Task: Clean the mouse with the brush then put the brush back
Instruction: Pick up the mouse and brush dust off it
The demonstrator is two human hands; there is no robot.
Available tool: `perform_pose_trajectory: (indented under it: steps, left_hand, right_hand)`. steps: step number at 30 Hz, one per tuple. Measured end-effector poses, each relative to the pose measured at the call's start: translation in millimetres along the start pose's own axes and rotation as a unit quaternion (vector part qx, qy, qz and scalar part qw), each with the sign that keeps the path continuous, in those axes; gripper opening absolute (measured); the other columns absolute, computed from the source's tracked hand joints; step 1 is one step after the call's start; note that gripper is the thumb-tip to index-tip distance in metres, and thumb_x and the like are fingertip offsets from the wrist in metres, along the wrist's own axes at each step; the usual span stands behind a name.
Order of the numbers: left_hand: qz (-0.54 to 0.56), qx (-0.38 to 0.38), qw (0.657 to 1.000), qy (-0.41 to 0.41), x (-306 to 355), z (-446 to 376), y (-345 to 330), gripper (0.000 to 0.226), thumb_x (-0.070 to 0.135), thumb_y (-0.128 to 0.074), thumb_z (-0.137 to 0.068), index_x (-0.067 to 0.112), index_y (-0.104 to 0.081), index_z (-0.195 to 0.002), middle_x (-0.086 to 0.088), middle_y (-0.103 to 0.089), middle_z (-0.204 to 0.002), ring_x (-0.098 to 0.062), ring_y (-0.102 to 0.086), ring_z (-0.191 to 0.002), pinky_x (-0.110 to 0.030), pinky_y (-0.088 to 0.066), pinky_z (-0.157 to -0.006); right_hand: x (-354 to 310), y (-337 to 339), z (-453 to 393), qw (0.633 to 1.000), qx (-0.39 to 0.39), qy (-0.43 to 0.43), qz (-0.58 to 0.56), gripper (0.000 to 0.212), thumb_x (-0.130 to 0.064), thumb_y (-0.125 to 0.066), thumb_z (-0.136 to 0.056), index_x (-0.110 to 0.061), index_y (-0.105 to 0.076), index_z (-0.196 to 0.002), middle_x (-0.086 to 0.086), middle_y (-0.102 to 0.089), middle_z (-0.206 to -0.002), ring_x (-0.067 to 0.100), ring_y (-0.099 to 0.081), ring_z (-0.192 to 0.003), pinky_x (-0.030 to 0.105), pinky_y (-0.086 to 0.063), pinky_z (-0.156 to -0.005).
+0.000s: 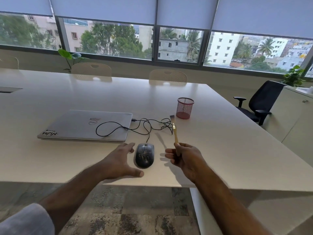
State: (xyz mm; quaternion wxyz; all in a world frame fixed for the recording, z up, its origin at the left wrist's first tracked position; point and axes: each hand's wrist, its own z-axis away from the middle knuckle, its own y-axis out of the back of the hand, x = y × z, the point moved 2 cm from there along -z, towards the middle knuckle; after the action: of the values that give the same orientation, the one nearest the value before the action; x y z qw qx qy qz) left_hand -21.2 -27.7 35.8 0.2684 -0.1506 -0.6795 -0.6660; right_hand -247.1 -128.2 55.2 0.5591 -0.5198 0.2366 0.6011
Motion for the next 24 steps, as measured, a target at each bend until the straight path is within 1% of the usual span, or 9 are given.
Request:
perform_pose_trajectory:
  steps: [3, 7, 10, 12, 14, 18, 21, 23, 24]
  left_hand:
    - [0.030, -0.031, 0.998, 0.046, 6.6, -8.8, 3.8, 0.127, 0.048, -0.096, -0.061, 0.012, -0.024, -0.158, -0.004, -0.043, -0.146, -0.016, -0.042, -0.125, -0.035, -0.040, -0.107]
    - [0.086, -0.079, 0.988, 0.097, 8.2, -20.9, 11.1, 0.120, 0.038, -0.097, -0.063, 0.010, -0.027, -0.157, -0.001, -0.055, -0.130, -0.017, -0.051, -0.114, -0.031, -0.041, -0.093]
    - [0.107, -0.116, 0.983, 0.098, 14.7, -27.3, 12.9, 0.102, 0.027, -0.098, -0.062, 0.011, -0.046, -0.148, 0.001, -0.064, -0.116, -0.014, -0.061, -0.103, -0.026, -0.049, -0.084]
    - [0.119, -0.124, 0.981, 0.093, 18.2, -30.4, 11.4, 0.092, 0.022, -0.099, -0.059, 0.014, -0.055, -0.140, -0.001, -0.068, -0.115, -0.018, -0.065, -0.105, -0.031, -0.055, -0.092]
    - [0.131, -0.118, 0.980, 0.092, 18.4, -31.2, 9.3, 0.089, 0.019, -0.099, -0.059, 0.014, -0.057, -0.137, -0.003, -0.069, -0.118, -0.021, -0.065, -0.109, -0.038, -0.055, -0.101]
    - [0.151, -0.087, 0.982, 0.079, 11.6, -27.6, 5.3, 0.093, 0.023, -0.102, -0.053, 0.015, -0.059, -0.135, -0.003, -0.070, -0.117, -0.022, -0.068, -0.108, -0.041, -0.058, -0.100]
    - [0.166, -0.061, 0.983, 0.057, 8.9, -21.0, 0.3, 0.093, 0.025, -0.103, -0.050, 0.017, -0.061, -0.132, 0.004, -0.072, -0.108, -0.007, -0.071, -0.095, -0.019, -0.061, -0.078]
    - [0.179, -0.037, 0.982, 0.037, 9.7, -16.0, -3.1, 0.090, 0.024, -0.102, -0.051, 0.019, -0.061, -0.131, 0.007, -0.070, -0.100, 0.006, -0.070, -0.082, -0.004, -0.052, -0.059]
    - [0.188, -0.026, 0.981, 0.031, 10.1, -13.8, -4.4, 0.089, 0.024, -0.102, -0.053, 0.018, -0.061, -0.132, 0.007, -0.070, -0.098, 0.013, -0.067, -0.079, -0.002, -0.050, -0.056]
  right_hand:
    - [9.4, -15.9, -1.9, 0.998, 0.010, 0.012, 0.065, 0.013, -0.013, -0.046, -0.106, -0.008, -0.058, -0.107, 0.020, -0.076, -0.095, 0.021, -0.071, -0.068, 0.029, -0.055, -0.058]
    - [15.4, -33.1, -3.1, 0.991, 0.029, 0.031, 0.127, 0.014, -0.016, -0.045, -0.107, -0.010, -0.057, -0.103, 0.024, -0.070, -0.113, 0.023, -0.067, -0.076, 0.029, -0.055, -0.061]
    - [17.2, -42.6, -3.0, 0.984, 0.031, 0.045, 0.169, 0.015, -0.017, -0.045, -0.107, -0.009, -0.057, -0.106, 0.024, -0.067, -0.117, 0.027, -0.065, -0.089, 0.036, -0.056, -0.074]
    - [18.6, -47.3, -1.5, 0.979, 0.024, 0.052, 0.195, 0.016, -0.018, -0.045, -0.107, -0.008, -0.056, -0.111, 0.022, -0.066, -0.116, 0.029, -0.066, -0.097, 0.038, -0.056, -0.076]
    - [19.5, -49.7, 0.9, 0.976, 0.019, 0.056, 0.210, 0.016, -0.018, -0.045, -0.106, -0.008, -0.056, -0.114, 0.019, -0.065, -0.115, 0.029, -0.066, -0.101, 0.033, -0.056, -0.069]
    - [19.4, -48.6, 4.8, 0.979, 0.023, 0.052, 0.198, 0.016, -0.016, -0.046, -0.106, -0.006, -0.057, -0.111, 0.020, -0.067, -0.113, 0.029, -0.066, -0.096, 0.036, -0.057, -0.070]
    - [19.8, -47.3, 8.8, 0.981, 0.019, 0.050, 0.184, 0.015, -0.015, -0.046, -0.106, -0.006, -0.058, -0.108, 0.019, -0.067, -0.113, 0.033, -0.067, -0.104, 0.035, -0.059, -0.073]
    - [18.9, -46.6, 12.5, 0.983, 0.016, 0.058, 0.176, 0.015, -0.013, -0.046, -0.106, -0.006, -0.058, -0.106, 0.018, -0.067, -0.111, 0.030, -0.068, -0.102, 0.031, -0.059, -0.071]
    - [18.1, -46.1, 14.4, 0.983, 0.016, 0.062, 0.174, 0.015, -0.013, -0.046, -0.106, -0.007, -0.059, -0.103, 0.016, -0.067, -0.109, 0.028, -0.068, -0.100, 0.029, -0.058, -0.070]
